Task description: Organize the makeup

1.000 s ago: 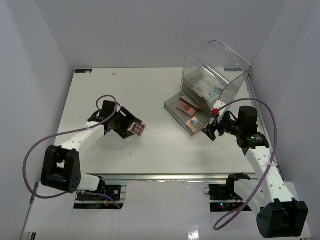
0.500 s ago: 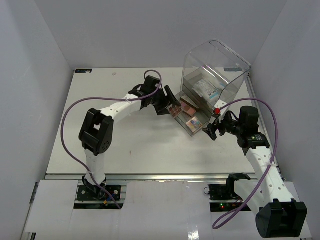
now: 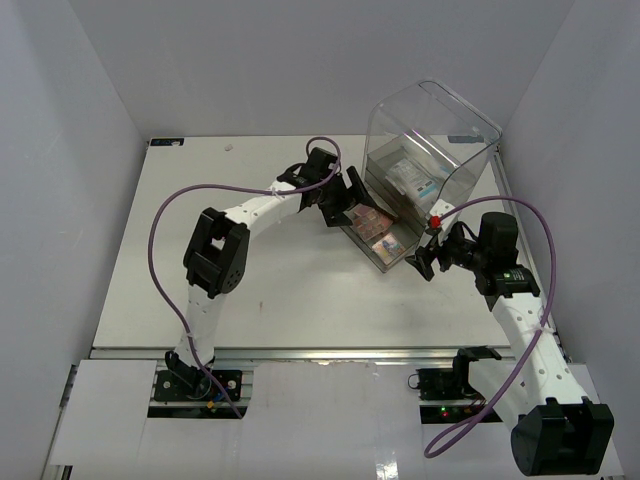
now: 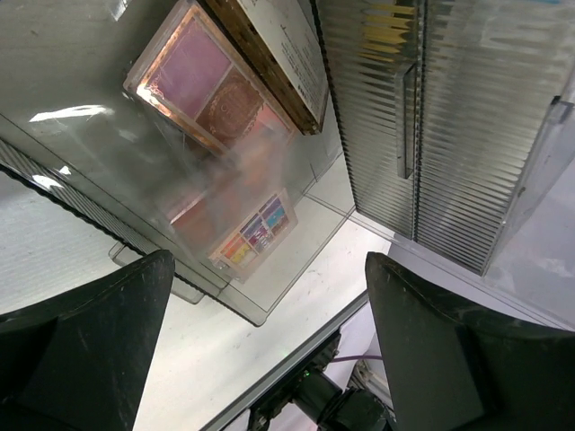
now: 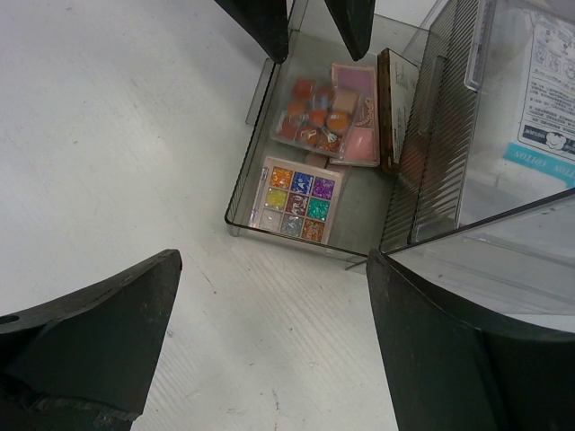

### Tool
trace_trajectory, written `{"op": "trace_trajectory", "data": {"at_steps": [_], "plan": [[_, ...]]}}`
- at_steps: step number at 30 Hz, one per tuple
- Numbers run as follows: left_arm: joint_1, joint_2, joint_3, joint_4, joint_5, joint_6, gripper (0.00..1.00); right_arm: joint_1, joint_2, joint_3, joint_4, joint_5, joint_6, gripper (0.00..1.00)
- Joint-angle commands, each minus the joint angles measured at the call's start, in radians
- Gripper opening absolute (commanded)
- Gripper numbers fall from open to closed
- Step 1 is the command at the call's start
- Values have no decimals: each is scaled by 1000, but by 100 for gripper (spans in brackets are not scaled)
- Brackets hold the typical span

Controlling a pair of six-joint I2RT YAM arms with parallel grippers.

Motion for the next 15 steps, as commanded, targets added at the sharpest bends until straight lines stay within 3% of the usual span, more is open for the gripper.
{"op": "trace_trajectory", "data": {"at_steps": [1, 9, 15], "plan": [[-3, -35, 38, -4, 14, 12, 98, -6, -3, 1, 25, -11, -9, 90], [-3, -137, 55, -3, -23, 72, 98, -7, 4, -2, 24, -14, -9, 90], [6, -331, -48, 7, -110, 341, 98, -9, 4, -18, -2, -117, -58, 90]]}}
